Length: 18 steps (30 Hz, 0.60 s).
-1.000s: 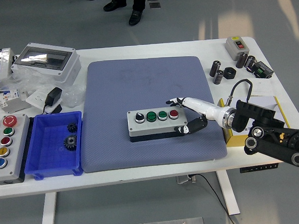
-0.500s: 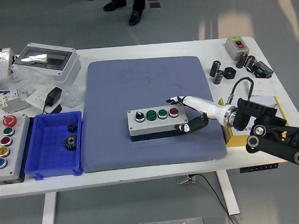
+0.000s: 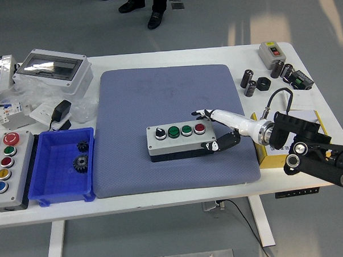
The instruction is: Pick up the button,place it on the desk,press the button,press the button
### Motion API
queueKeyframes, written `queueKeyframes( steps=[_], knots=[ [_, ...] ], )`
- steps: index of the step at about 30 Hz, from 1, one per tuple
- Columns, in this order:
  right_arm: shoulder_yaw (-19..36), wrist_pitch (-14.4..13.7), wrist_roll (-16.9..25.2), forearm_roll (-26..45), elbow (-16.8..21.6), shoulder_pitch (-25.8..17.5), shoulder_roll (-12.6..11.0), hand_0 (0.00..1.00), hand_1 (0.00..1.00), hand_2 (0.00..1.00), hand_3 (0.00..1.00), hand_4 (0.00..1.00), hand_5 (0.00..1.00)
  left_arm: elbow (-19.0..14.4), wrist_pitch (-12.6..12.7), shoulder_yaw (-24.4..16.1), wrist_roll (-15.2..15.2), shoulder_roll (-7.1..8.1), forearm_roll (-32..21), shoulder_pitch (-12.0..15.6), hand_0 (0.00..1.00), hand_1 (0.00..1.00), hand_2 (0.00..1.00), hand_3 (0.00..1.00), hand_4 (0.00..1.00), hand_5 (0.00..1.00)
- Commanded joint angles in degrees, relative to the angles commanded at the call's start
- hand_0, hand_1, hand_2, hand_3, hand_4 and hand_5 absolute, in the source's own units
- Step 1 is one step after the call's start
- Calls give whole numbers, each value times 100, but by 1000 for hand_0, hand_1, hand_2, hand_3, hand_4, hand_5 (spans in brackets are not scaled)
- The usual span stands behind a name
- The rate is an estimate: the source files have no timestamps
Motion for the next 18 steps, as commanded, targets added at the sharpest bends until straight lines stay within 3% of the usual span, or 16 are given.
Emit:
queueKeyframes(
  steps=[11, 17, 18],
  knots=[
    [102, 151, 25, 169, -30, -73, -21, 931, 902, 916, 994, 583, 38, 0, -23, 17, 6, 6, 18, 2, 619, 549, 504, 582, 478, 197],
    [143, 162, 74, 281, -58, -132, -9, 935, 922, 938, 998, 590, 35, 0, -34, 24, 13, 5, 24, 8, 619, 549, 502, 580, 478, 196],
    [148, 160, 81, 294, -60, -138, -9, 962, 958, 978, 998, 605, 41, 0, -36, 27, 14, 4, 22, 9, 619, 549, 500, 580, 478, 193]
  ],
)
